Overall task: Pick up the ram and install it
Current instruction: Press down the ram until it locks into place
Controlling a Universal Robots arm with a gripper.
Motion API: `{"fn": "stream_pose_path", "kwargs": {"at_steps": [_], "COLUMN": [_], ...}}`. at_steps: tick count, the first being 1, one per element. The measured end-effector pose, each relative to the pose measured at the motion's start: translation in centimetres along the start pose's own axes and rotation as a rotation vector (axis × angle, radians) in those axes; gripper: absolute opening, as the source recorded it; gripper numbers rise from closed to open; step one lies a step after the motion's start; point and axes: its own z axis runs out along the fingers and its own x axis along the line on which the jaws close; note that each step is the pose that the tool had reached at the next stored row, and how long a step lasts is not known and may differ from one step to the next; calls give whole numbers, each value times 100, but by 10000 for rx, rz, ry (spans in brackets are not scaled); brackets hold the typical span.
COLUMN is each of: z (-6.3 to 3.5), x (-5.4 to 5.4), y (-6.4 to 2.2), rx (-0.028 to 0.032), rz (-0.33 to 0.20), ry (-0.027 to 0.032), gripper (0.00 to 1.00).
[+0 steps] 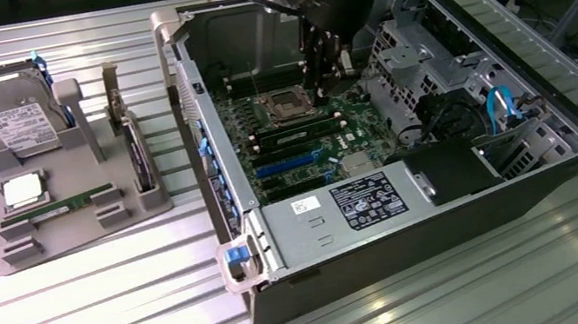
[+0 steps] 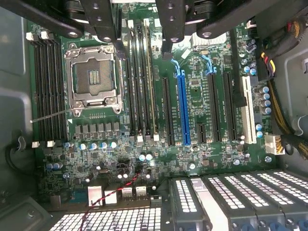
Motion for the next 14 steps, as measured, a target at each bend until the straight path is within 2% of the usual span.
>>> {"fn": "stream_pose_path", "kwargs": {"at_steps": [6,7,8,9,11,13,14], "z": [0,0,0,0,0,-2,-4], "x": [0,0,0,0,0,-4,-11], "y": [0,0,0,0,-2,-45,-127], "rx": [0,0,0,0,0,-1,-3], "rz": [0,0,0,0,0,-23,-70], "ry": [0,0,0,0,0,2,3], "gripper": [40,31,19,13,11,11,11]}}
